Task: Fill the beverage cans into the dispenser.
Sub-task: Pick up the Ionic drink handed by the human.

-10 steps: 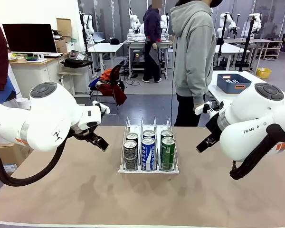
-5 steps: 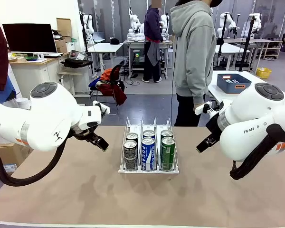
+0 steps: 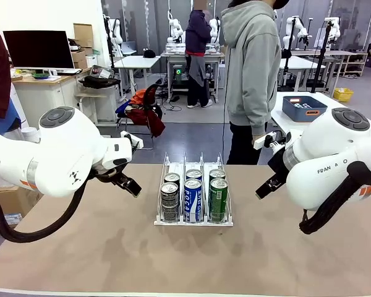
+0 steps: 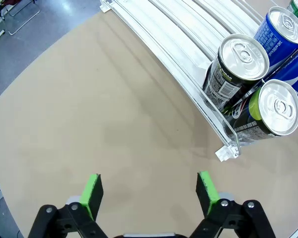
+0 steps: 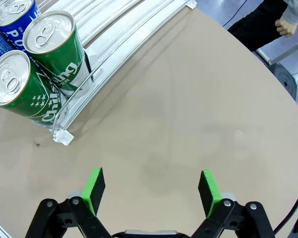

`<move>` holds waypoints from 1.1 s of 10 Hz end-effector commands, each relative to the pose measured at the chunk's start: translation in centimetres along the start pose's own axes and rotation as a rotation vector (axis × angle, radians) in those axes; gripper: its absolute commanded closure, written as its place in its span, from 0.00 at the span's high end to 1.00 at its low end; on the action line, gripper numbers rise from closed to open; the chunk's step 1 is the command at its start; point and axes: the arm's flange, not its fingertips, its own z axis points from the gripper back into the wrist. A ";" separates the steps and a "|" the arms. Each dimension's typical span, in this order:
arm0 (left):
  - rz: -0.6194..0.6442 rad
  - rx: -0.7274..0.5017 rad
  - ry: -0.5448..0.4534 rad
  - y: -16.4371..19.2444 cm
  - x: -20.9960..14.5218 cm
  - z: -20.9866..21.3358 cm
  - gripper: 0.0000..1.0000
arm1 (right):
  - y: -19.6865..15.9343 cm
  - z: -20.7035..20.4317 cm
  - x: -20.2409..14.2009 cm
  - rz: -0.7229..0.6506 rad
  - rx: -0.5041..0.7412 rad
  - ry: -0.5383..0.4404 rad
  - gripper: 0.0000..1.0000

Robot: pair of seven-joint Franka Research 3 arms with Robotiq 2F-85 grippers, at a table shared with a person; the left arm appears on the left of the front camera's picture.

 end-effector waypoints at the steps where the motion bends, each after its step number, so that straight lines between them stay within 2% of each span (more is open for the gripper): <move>1: 0.004 0.001 0.000 0.2 0.0 0.0 1.00 | 0.0 0.0 0.0 0.000 0.000 0.000 1.00; 6: 0.000 0.000 0.000 0.0 0.0 0.0 1.00 | 0.0 0.0 0.0 0.000 0.000 0.000 1.00; 7: -0.064 -0.076 0.063 0.5 0.6 0.8 1.00 | 0.0 0.7 0.4 0.026 0.053 0.042 1.00; 9: -0.103 -0.187 0.138 0.0 1.2 3.2 1.00 | -0.2 2.7 1.6 0.045 0.142 0.096 1.00; 11: -0.159 -0.259 0.120 1.0 2.9 5.9 1.00 | -1.7 4.7 3.7 0.088 0.260 0.102 1.00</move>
